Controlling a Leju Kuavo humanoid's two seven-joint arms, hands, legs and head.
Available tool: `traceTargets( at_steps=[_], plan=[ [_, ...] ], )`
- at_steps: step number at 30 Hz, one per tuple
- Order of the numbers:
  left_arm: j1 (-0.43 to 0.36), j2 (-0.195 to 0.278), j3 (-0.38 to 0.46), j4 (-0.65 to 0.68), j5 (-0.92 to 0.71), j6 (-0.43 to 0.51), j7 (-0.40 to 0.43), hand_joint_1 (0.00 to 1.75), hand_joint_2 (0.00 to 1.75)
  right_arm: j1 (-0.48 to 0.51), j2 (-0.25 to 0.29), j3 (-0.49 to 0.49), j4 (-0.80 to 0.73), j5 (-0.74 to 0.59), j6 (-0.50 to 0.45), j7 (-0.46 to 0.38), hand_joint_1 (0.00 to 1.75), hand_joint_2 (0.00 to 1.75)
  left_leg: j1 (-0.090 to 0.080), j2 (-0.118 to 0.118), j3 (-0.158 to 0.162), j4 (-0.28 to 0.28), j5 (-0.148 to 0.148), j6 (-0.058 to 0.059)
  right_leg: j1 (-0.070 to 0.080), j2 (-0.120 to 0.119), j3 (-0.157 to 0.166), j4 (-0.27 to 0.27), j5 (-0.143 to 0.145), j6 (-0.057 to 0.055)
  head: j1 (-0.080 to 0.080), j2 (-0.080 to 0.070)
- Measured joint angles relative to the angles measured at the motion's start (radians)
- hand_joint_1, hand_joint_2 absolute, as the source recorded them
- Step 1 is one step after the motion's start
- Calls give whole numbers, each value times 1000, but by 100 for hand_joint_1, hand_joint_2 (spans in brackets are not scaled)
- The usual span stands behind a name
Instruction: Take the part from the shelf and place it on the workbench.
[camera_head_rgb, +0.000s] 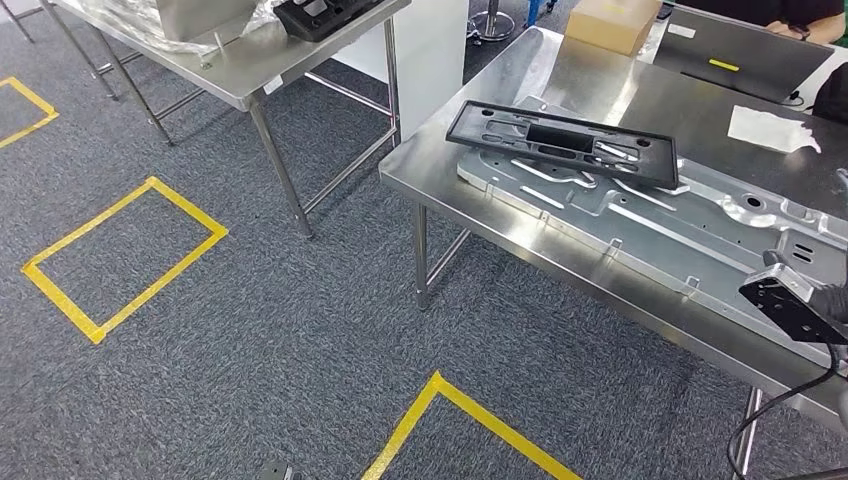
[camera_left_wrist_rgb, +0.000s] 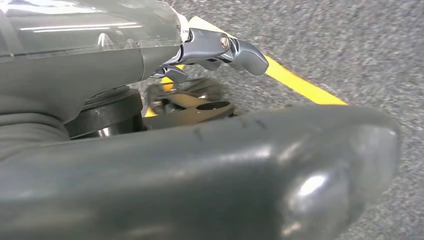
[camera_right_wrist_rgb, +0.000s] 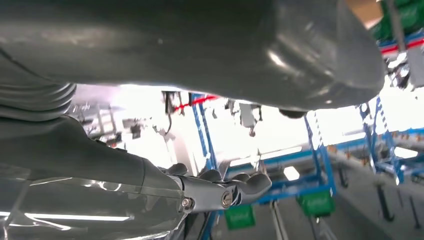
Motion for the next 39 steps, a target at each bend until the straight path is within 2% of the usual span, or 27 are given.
traceTargets(
  at_steps=[1,3,5,7,9,10,12,13,14,15,16,17,18,19,21,22,24,25,26,28,30,31,32,34,36,37,39],
  plan=[
    [0,0,0,0,0,1,-1,0,0,6,8,2,-4,-7,8,-3,0,0,0,0,17,5,19,1,1,0,-15,1,11,2,0,0],
    [0,0,0,0,1,4,-3,0,0,16,22,9,-9,-27,22,-7,0,0,0,0,104,-91,69,8,2,0,-42,2,32,6,0,0],
    [-2,1,0,0,4,7,-4,0,0,22,34,14,-14,-39,27,-8,0,0,-3,-1,213,-248,67,18,4,0,-58,4,52,15,0,0],
    [-3,2,0,0,6,8,-5,0,0,24,47,21,-16,-40,27,-7,0,0,-9,-2,257,-328,49,28,4,-1,-63,0,70,27,0,0],
    [-2,3,0,0,7,8,-4,0,0,26,61,30,-14,-36,26,-3,0,0,-10,0,247,-339,66,44,0,0,-66,-3,77,40,0,0],
    [-1,4,0,0,7,8,-2,0,0,28,67,33,-13,-34,26,-1,0,0,-10,2,239,-342,78,54,-2,1,-73,10,58,44,0,0],
    [-2,6,0,0,6,8,3,0,0,32,76,37,-9,-29,24,5,0,0,-9,5,215,-347,105,66,-5,3,-103,98,-39,47,0,0],
    [-2,7,0,0,6,7,6,0,0,33,79,38,-7,-29,24,7,0,0,-11,6,199,-346,117,69,-4,4,-120,162,-91,48,0,0],
    [-2,8,0,0,5,7,10,0,0,35,82,39,-4,-29,24,9,0,0,-13,6,183,-345,129,69,-3,5,-133,229,-124,49,0,0],
    [-2,8,0,0,4,7,13,0,0,38,85,39,-2,-29,24,12,0,0,-14,6,166,-342,140,69,-2,5,-136,276,-133,48,0,0],
    [-2,8,0,0,2,7,16,0,0,42,86,39,0,-29,27,14,0,0,-16,6,149,-338,150,69,-1,5,-122,291,-116,47,0,0],
    [-2,9,0,0,1,7,18,0,0,45,87,39,2,-28,31,17,0,0,-17,4,132,-334,159,67,1,6,-94,276,-87,44,0,0],
    [-2,9,0,0,-1,7,19,0,0,48,87,39,2,-22,38,21,0,0,-17,1,117,-328,165,65,2,12,-44,220,-62,40,0,0],
    [-3,9,0,0,-3,7,19,0,0,50,87,39,2,-9,45,26,0,0,-18,-3,104,-322,171,62,5,22,18,142,-58,33,0,0],
    [-6,8,0,0,-6,7,17,0,0,52,88,41,2,30,55,36,0,0,-20,-9,90,-312,182,52,10,39,111,5,-85,22,0,0],
    [-6,8,-1,0,-7,7,17,0,0,52,91,43,2,53,57,40,0,0,-20,-12,87,-310,188,47,14,41,129,-26,-100,18,0,0],
    [-6,9,-1,0,-7,6,20,0,0,50,106,54,2,96,55,45,0,0,-19,-19,83,-307,197,35,13,26,128,-38,-92,5,0,0],
    [-5,9,-1,0,-6,6,22,0,0,49,117,62,2,109,54,45,0,0,-18,-19,75,-295,185,28,12,18,124,-40,-84,-2,0,0],
    [-4,10,-1,0,-5,6,25,0,0,47,128,70,3,115,52,42,0,0,-16,-17,62,-266,158,22,9,9,119,-42,-76,-10,0,0],
    [-3,11,-1,0,-3,8,31,0,0,46,146,82,3,108,49,30,0,0,-8,-12,17,-149,75,8,8,-8,104,-40,-65,-18,0,0],
    [0,14,-1,0,-1,12,35,0,0,44,159,87,5,90,50,18,0,0,0,-8,-19,-32,27,-2,9,-24,88,-34,-58,-18,0,0],
    [3,16,-1,0,0,15,37,0,0,44,163,89,7,80,54,13,0,0,3,-5,-13,-21,31,-5,9,-32,82,-30,-56,-17,0,0],
    [5,18,-1,0,1,18,38,0,0,45,165,89,9,71,57,10,0,0,5,-1,14,-51,52,-6,9,-41,77,-26,-55,-15,0,0],
    [8,23,-1,0,3,23,41,0,0,46,166,86,12,57,62,6,0,0,4,24,109,-195,97,-1,10,-59,72,-20,-56,-11,0,0],
    [11,28,-1,0,3,27,43,0,0,50,166,78,12,51,63,2,0,0,-4,49,166,-294,114,11,12,-76,71,-17,-56,-2,0,0],
    [13,30,-1,0,3,29,44,0,0,53,167,76,13,51,62,0,0,0,-9,51,171,-309,111,18,13,-85,71,-17,-55,3,0,0],
    [18,33,-1,0,3,35,48,0,0,59,169,72,11,57,62,-5,0,0,-8,34,167,-319,119,32,13,-95,71,-17,-55,16,0,0]
  ],
)
